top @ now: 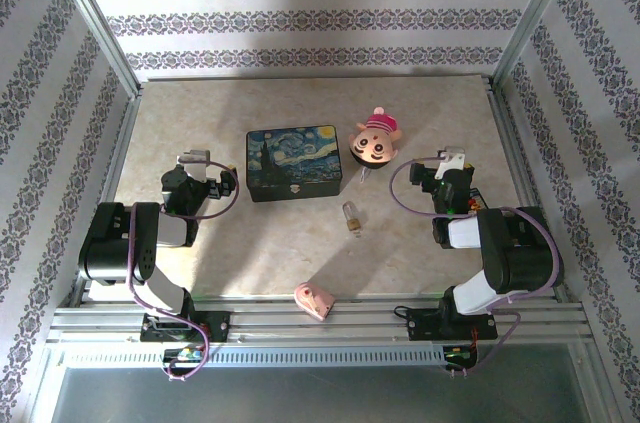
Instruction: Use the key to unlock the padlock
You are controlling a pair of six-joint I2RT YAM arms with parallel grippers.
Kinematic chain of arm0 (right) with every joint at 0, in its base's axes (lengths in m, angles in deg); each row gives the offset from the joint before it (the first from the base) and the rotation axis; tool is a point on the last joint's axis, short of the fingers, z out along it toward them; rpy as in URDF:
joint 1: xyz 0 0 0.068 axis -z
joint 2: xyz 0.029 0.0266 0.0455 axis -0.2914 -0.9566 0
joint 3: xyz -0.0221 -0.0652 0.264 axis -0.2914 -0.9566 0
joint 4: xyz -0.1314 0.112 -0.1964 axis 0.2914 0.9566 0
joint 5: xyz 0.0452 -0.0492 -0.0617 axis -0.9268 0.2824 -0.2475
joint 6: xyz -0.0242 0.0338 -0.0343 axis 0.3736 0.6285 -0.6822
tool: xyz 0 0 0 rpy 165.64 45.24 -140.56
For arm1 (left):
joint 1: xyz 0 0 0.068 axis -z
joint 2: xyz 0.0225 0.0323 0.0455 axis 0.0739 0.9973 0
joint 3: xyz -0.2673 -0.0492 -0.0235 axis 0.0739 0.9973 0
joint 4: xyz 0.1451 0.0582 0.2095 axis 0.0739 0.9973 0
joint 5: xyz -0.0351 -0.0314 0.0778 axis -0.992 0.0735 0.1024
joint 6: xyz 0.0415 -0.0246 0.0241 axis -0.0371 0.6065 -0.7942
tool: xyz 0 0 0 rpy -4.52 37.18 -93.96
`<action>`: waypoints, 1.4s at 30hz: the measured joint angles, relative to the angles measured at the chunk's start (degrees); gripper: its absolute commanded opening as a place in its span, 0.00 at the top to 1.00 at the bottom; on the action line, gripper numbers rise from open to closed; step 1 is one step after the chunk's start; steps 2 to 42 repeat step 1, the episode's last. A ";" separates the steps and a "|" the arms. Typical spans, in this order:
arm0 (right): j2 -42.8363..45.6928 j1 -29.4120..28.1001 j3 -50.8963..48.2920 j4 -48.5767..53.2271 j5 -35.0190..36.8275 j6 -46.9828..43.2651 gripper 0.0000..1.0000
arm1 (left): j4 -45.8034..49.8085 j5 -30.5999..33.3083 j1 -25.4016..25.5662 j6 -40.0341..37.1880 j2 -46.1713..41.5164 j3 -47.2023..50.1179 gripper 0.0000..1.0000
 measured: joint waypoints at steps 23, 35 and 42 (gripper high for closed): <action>0.00 0.00 0.00 0.02 0.00 0.00 0.02 | 0.00 0.00 0.00 0.00 0.00 0.00 0.01; 0.00 0.00 0.00 0.02 0.00 0.00 0.02 | 0.00 0.00 0.00 0.00 0.00 0.00 0.01; 0.00 0.00 0.00 0.02 0.00 0.00 0.02 | 0.00 0.00 0.00 0.00 0.00 0.00 0.01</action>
